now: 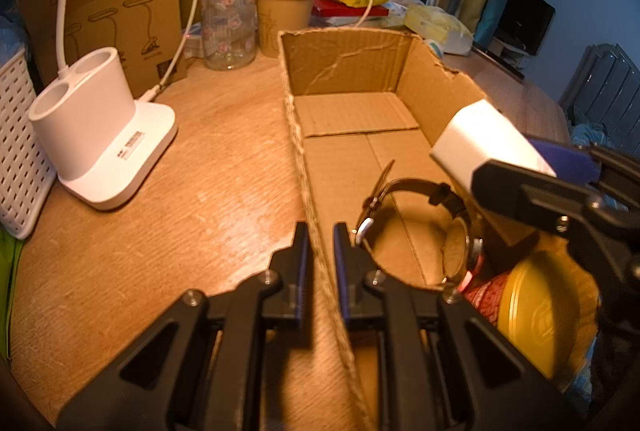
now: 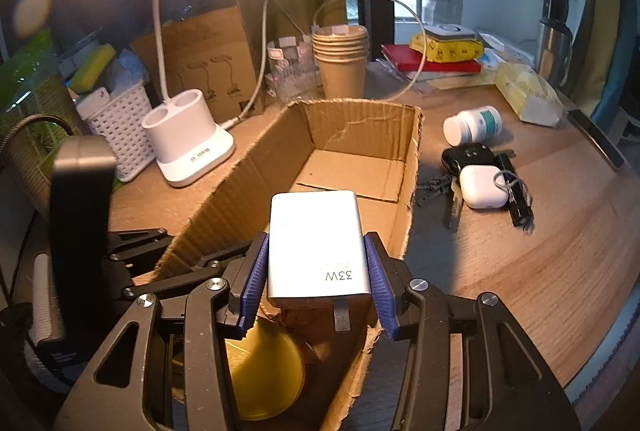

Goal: Organize rigid objects
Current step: 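Lift the white charger with the right gripper and lower it into the box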

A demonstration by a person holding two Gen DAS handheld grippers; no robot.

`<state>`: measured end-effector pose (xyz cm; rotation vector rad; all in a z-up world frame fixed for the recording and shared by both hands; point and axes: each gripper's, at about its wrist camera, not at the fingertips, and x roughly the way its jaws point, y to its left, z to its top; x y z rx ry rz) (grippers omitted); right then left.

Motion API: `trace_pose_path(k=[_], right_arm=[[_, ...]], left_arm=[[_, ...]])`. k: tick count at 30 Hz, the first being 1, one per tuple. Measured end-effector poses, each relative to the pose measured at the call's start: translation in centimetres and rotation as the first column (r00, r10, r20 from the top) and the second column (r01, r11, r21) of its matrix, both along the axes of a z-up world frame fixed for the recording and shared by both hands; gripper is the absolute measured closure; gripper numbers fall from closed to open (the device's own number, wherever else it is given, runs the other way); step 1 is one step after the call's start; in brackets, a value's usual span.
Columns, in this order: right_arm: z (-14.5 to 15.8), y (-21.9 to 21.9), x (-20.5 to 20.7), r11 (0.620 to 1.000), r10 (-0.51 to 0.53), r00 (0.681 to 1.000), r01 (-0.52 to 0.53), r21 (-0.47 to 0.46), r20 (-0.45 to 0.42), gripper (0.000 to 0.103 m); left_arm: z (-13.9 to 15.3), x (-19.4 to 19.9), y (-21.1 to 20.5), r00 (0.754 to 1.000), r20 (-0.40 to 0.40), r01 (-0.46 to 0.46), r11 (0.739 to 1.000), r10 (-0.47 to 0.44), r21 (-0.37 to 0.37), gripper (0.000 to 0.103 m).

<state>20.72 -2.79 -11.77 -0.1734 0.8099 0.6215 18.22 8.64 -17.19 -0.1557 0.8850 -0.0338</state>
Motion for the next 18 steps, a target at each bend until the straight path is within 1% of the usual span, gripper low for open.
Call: trace_pose_path(k=[2, 7, 11, 13, 18], right_arm=[[-0.3, 0.0, 0.0, 1.000, -0.014, 1.000, 0.014, -0.013, -0.003, 0.053], [-0.7, 0.5, -0.3, 0.996, -0.039, 0.999, 0.042, -0.081, 0.030, 0.053], [-0.9, 1.4, -0.8, 0.988, -0.022, 0.997, 0.032, -0.149, 0.071, 0.053], [-0.9, 1.6, -0.8, 0.985, -0.011, 0.997, 0.024, -0.173, 0.076, 0.053], [-0.9, 1.5, -0.5, 0.985, -0.004, 0.999, 0.013, -0.173, 0.052, 0.053]], left_arm=[[0.0, 0.0, 0.0, 1.000, 0.000, 0.001, 1.000, -0.001, 0.001, 0.090], [0.0, 0.1, 0.3, 1.000, 0.001, 0.001, 1.000, -0.001, 0.001, 0.090], [0.0, 0.1, 0.4, 1.000, 0.000, 0.000, 1.000, 0.000, 0.000, 0.090], [0.0, 0.1, 0.4, 1.000, 0.001, 0.000, 1.000, 0.000, 0.000, 0.090], [0.0, 0.1, 0.4, 1.000, 0.000, 0.000, 1.000, 0.000, 0.001, 0.090]])
